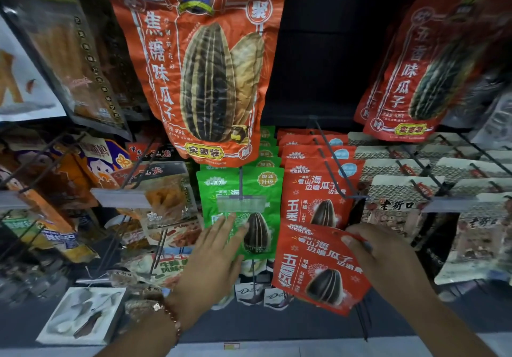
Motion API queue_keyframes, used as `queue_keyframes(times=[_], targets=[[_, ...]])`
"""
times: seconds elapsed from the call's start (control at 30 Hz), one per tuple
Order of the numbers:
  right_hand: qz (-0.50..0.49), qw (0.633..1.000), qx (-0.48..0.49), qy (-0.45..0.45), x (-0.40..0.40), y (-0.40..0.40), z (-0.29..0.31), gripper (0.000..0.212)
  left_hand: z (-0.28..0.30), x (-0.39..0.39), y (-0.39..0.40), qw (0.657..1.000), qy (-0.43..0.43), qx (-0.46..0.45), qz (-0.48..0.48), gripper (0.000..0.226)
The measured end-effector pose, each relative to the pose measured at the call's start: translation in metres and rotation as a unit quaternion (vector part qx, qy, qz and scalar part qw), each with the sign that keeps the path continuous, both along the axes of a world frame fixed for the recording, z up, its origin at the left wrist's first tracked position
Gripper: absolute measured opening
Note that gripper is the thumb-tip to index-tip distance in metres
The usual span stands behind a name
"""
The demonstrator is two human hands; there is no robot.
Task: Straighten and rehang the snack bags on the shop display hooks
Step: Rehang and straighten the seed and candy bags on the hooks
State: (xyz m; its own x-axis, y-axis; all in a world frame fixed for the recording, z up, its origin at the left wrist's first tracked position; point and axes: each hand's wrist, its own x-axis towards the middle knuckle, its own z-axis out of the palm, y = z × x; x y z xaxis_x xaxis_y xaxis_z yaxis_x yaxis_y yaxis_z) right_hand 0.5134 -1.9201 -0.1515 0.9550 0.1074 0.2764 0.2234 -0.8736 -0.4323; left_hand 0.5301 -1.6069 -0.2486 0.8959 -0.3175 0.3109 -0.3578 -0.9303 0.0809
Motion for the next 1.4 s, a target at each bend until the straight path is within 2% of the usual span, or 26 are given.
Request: queue_keyframes(times=[0.17,0.27,0.33,0.53,0.63,0.77,1.0,1.4], targets=[[0.017,1.000,-0.006,-0.008,0.006,-0.011,0.002,0.009,0.028,0.000,-0.049,0.994,0.040,-0.082,-0.054,0.064],[0.017,1.000,-0.010,-0.009,0.011,-0.020,0.007,0.010,0.046,0.005,-0.079,0.984,0.093,-0.140,-0.060,0.070],[0.014,1.000,-0.008,-0.003,0.014,-0.026,0.009,0.012,0.058,0.010,-0.095,0.980,0.092,-0.166,-0.063,0.073],[0.012,0.999,-0.034,-0.023,0.028,-0.034,0.020,0.012,0.082,0.038,-0.129,0.983,0.027,-0.164,-0.076,0.035],[0.023,0.998,-0.041,-0.037,0.040,-0.036,0.019,0.014,0.093,0.047,-0.141,0.986,0.038,-0.147,-0.070,0.022],[0.025,0.999,-0.014,-0.036,0.061,-0.044,0.015,0.016,0.099,0.057,-0.151,0.985,0.065,-0.148,-0.055,0.020],[0.054,0.998,0.032,-0.033,0.083,-0.044,0.016,0.007,0.106,0.070,-0.157,0.986,0.037,-0.160,-0.035,0.016],[0.024,1.000,-0.003,-0.010,0.102,-0.036,0.010,0.020,0.101,0.088,-0.156,0.988,0.042,-0.148,0.003,0.016]])
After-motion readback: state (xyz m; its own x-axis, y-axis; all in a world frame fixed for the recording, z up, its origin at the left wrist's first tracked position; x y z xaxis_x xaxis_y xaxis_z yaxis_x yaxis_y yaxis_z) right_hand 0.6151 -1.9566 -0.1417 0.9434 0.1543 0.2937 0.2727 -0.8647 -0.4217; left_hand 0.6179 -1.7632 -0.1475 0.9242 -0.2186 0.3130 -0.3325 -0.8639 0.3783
